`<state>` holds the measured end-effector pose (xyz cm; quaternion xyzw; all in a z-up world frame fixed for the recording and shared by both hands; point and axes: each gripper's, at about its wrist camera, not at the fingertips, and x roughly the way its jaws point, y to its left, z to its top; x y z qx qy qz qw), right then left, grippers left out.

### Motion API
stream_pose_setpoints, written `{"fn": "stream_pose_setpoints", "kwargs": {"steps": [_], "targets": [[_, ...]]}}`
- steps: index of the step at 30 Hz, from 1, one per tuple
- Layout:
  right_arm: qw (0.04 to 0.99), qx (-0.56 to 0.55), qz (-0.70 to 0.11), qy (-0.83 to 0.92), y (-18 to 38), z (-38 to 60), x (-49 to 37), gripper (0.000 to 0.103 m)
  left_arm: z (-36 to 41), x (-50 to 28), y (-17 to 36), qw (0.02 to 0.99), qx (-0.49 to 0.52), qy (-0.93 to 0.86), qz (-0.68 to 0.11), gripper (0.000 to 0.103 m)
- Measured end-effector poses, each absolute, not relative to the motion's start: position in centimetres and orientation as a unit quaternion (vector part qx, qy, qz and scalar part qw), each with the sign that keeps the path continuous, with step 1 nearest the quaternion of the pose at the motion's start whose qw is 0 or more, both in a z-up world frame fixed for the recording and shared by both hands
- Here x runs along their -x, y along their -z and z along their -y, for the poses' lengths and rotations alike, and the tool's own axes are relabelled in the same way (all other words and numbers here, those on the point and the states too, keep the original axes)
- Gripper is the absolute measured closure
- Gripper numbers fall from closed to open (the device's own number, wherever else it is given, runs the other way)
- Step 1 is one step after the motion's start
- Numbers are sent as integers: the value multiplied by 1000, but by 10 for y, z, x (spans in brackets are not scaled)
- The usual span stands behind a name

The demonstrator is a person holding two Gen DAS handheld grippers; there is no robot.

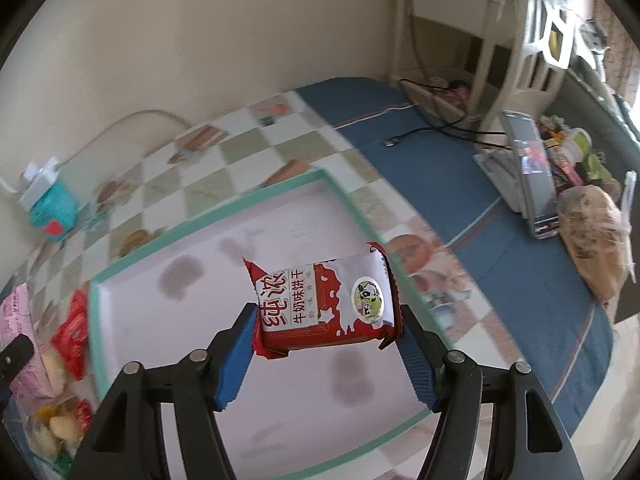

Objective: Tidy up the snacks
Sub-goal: 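Carry the biscuit pack in the right tool while the left tool carries the pink bar to the tray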

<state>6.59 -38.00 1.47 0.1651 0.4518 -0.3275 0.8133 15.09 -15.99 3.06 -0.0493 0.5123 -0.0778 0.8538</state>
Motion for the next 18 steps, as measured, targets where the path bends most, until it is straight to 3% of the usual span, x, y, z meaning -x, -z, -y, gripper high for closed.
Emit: {"fn": "stream_pose_setpoints", "kwargs": {"steps": [18], "targets": [[796, -168, -475, 335, 18, 401, -80, 32, 225, -176, 12, 834, 32, 105, -541, 60]]}}
